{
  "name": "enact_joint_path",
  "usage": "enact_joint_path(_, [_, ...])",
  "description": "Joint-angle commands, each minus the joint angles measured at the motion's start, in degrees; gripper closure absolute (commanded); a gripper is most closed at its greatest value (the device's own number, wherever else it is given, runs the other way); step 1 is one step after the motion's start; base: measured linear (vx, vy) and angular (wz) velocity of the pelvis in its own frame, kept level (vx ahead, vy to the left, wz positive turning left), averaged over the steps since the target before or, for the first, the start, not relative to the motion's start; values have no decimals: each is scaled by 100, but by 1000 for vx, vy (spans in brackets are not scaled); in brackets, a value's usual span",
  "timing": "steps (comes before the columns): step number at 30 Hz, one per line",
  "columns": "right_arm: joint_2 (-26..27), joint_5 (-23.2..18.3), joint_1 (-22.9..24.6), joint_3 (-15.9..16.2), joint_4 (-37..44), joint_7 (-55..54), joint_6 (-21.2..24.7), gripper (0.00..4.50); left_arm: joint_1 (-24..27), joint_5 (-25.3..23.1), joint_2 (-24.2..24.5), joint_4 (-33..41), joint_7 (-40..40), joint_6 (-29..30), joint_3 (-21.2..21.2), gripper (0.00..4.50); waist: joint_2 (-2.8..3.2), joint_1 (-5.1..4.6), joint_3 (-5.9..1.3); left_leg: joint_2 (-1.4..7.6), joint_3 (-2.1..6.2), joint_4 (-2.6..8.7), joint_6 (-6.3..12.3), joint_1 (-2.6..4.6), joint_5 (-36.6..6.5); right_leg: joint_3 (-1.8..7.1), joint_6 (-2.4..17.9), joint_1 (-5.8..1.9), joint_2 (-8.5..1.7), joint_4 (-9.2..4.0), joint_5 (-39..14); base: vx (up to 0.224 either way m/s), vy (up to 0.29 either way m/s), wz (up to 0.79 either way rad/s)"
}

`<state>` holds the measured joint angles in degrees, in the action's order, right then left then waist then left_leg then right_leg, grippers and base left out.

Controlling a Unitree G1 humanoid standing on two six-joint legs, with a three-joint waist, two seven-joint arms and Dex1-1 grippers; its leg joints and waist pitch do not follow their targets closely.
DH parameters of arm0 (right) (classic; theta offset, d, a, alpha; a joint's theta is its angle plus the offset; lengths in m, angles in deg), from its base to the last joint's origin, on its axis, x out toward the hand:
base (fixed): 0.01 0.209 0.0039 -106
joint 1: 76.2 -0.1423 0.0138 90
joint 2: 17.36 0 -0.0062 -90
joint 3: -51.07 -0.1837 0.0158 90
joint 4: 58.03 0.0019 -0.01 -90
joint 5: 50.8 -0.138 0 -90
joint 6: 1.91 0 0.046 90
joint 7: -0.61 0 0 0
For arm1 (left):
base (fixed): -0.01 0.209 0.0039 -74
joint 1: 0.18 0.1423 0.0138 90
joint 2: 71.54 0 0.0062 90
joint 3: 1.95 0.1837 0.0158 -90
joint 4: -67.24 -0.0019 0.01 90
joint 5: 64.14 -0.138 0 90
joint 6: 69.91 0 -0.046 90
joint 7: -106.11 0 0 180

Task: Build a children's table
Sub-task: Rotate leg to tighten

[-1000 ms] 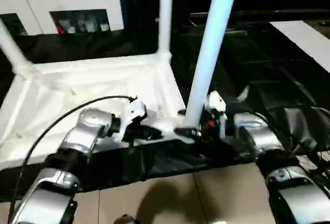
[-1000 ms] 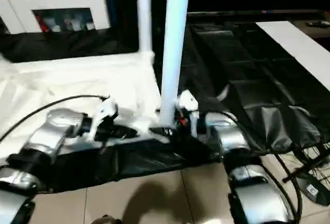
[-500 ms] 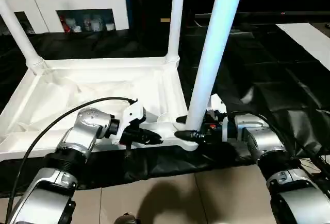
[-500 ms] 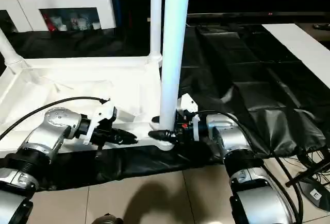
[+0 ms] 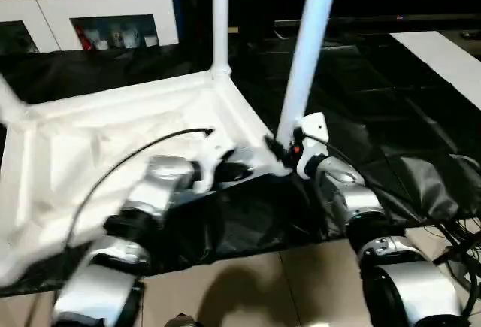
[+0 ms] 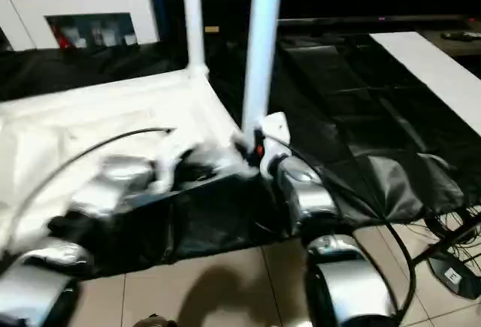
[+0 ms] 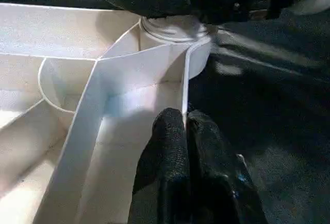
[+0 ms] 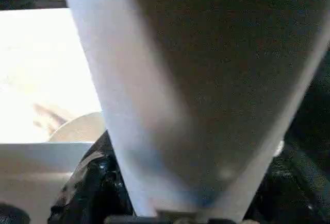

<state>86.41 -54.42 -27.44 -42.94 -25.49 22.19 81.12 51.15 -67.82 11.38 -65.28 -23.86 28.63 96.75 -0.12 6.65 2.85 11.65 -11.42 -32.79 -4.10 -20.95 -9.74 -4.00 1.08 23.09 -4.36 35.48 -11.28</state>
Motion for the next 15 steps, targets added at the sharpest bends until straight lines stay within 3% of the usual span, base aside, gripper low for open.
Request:
enact_joint_path(1, [452,119,106,257,-294,20,111,251,-107,125,-305,12,-192,-192,36,450,-32,5,-369,173,104,339,266,47,-953,283,1194,-279,-436,-420,-632,0,0,0])
enact_joint_path(3, [435,158,112,297,-304,33,67,251,-90,94,-259,28,-120,-240,81,450,-26,3,-358,180,106,351,244,61,-1090,284,1166,-274,-446,-448,-857,0,0,0])
enact_joint_path(4, [418,184,104,316,-335,16,23,251,-91,74,-231,8,-109,-277,101,450,58,4,-358,183,116,355,205,69,-1154,286,1157,-268,-447,-449,-926,0,0,0])
enact_joint_path(5, [392,235,80,338,-391,-55,-44,251,-102,54,-207,-35,-117,-334,115,450,17,-19,-356,186,111,363,182,70,-1216,285,1150,-269,-435,-465,-925,0,0,0])
enact_joint_path(7, [348,222,73,350,-400,144,-172,252,-97,44,-171,-51,-90,-382,127,450,13,-15,-358,186,112,363,164,67,-1233,287,1171,-276,-439,-456,-870,0,0,0])
enact_joint_path(8, [319,178,84,340,-369,357,-237,197,-82,46,-149,-35,-49,-404,134,450,12,-13,-362,186,112,361,170,67,-1231,287,1178,-282,-440,-449,-842,0,0,0])
enact_joint_path(12, [115,162,115,368,-249,822,-364,178,-22,42,-78,-11,72,-451,148,450,-1,-3,-368,187,104,343,282,55,-1131,285,1241,-300,-435,-427,-627,0,0,0])
enact_joint_path(13, [74,166,129,381,-222,895,-391,154,-13,41,-75,-13,96,-467,152,450,-50,-8,-368,189,98,340,319,49,-1066,282,1263,-306,-429,-420,-562,0,0,0])
enact_joint_path(15, [-149,82,246,424,3,1501,-342,144,15,43,-39,3,163,-499,159,450,-24,17,-367,194,96,328,370,53,-1037,277,1276,-304,-435,-418,-568,0,0,0])
